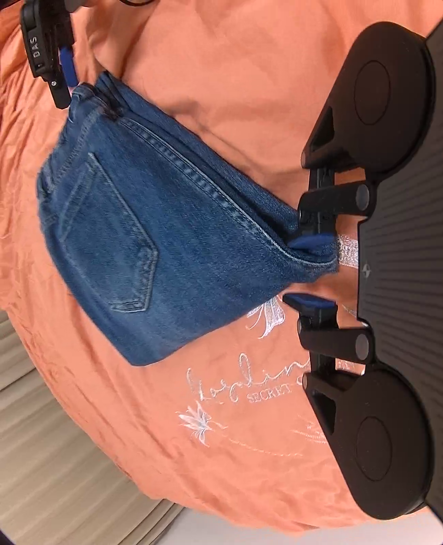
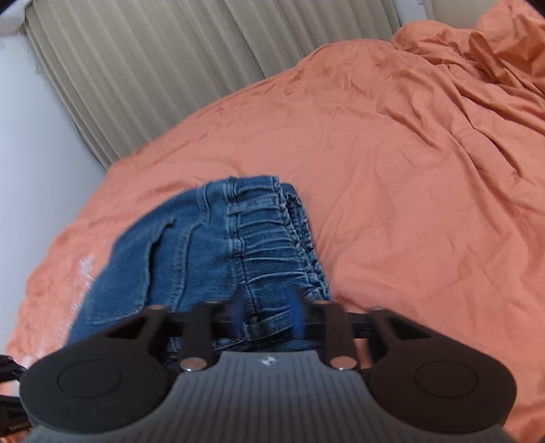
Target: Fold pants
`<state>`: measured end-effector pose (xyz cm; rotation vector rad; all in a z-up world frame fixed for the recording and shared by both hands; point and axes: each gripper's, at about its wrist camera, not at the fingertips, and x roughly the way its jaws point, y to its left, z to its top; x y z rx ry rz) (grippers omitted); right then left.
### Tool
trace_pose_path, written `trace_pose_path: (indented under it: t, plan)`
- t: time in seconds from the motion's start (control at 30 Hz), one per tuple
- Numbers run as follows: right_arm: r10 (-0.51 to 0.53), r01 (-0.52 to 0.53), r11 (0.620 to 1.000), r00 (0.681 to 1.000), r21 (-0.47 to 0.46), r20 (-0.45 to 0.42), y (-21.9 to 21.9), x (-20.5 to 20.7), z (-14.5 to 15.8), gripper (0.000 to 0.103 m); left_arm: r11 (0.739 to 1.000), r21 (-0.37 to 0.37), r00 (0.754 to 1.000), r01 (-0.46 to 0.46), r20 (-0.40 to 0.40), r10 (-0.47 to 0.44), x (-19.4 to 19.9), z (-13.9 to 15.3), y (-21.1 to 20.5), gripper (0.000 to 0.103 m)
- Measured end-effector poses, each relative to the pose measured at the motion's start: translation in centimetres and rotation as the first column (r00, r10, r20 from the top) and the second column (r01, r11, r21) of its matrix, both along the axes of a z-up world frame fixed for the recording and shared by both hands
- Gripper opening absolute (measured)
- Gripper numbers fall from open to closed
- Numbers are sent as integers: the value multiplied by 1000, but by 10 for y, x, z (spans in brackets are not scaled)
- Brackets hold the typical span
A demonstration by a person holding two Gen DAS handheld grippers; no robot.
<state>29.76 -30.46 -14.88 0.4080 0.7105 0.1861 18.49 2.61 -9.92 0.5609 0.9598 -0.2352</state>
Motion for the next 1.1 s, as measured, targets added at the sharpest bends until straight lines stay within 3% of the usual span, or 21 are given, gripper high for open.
trace_pose_path:
  t: [0.03,0.13,0.23,0.3,0.43,0.5,0.6,0.8,0.9,1.0,1.07,1.1]
  plan:
    - [-23,23,1000,1000,13,4,-3,-5,2,64,1000,-8,1000,4,5,-4,1,5,2,45]
    - [-71,71,996,997,49,6,-12,-14,5,64,999,-54,1000,-5,25,7,2,20,6,50]
    - [-99,105,986,994,133,-45,-22,-14,0,64,981,-188,998,-55,20,60,10,35,14,60]
    - [-99,116,974,991,196,-93,-28,-12,-9,64,944,-310,993,-113,1,120,21,42,26,69]
    - [-77,130,940,981,314,-176,-37,-5,-24,65,853,-469,973,-228,-68,222,48,35,51,70]
    - [-76,147,926,975,348,-210,-40,-2,-32,65,791,-547,959,-274,-95,267,59,26,64,70]
    - [-94,173,919,969,355,-228,-43,4,-39,66,672,-647,928,-361,-182,324,79,6,86,70]
    - [-61,149,911,971,386,-231,-46,26,-51,67,470,-728,861,-499,-354,366,115,-36,119,70]
    - [-29,128,903,971,410,-238,-47,38,-58,64,386,-760,844,-524,-402,355,130,-54,128,70]
    - [-16,121,893,971,434,-239,-48,47,-65,61,286,-796,836,-533,-444,322,142,-72,134,70]
    - [-10,118,887,972,448,-235,-48,50,-69,59,245,-810,836,-532,-458,302,147,-80,136,70]
    - [-7,115,884,972,453,-233,-48,53,-70,58,236,-813,836,-533,-462,296,150,-83,136,65]
